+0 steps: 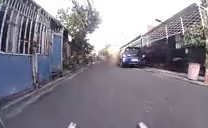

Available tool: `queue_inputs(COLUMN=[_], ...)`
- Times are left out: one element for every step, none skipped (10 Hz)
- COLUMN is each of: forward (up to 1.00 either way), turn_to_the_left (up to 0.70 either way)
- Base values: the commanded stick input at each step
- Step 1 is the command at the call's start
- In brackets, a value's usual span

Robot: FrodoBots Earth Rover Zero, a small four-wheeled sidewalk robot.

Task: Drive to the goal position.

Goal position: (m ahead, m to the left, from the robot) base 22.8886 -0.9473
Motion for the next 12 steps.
queue_inputs(forward=[0.7, 0.7, 0.7, 0.7, 0.7, 0.7, 0.7, 0.7, 0.7, 0.7, 0.7, 0.7], turn_to_the_left=[0.22, 0.08, 0.0, 0.0, 0.0, 0.0, 0.0, 0.0, 0.0, 0.0, -0.02, -0.13])
